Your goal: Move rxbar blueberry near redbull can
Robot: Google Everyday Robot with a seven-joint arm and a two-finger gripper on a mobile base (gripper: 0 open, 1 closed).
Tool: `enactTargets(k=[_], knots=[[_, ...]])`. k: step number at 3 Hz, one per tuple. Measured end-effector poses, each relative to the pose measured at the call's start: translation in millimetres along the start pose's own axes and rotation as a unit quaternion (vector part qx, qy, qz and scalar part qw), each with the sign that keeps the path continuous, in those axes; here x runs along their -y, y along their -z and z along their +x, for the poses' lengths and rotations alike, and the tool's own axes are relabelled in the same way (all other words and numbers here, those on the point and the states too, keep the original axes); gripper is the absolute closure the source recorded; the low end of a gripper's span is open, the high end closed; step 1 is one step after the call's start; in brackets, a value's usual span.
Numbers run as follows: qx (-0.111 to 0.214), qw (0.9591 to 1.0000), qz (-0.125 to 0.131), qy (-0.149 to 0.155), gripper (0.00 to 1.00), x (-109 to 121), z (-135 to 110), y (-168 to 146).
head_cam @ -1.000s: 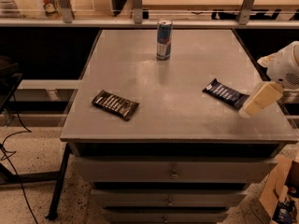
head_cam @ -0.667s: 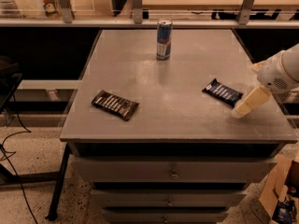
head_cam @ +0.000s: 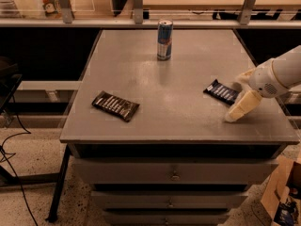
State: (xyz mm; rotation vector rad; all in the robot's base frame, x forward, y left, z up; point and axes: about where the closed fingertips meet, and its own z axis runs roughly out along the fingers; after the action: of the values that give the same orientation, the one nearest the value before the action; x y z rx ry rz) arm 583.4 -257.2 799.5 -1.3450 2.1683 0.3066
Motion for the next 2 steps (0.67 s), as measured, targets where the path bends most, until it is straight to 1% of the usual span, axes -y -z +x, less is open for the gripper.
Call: enactTargets(k=[2], knots=[[0.0, 1.0, 0.0, 0.0, 0.64, 0.6, -4.3, 6.2]])
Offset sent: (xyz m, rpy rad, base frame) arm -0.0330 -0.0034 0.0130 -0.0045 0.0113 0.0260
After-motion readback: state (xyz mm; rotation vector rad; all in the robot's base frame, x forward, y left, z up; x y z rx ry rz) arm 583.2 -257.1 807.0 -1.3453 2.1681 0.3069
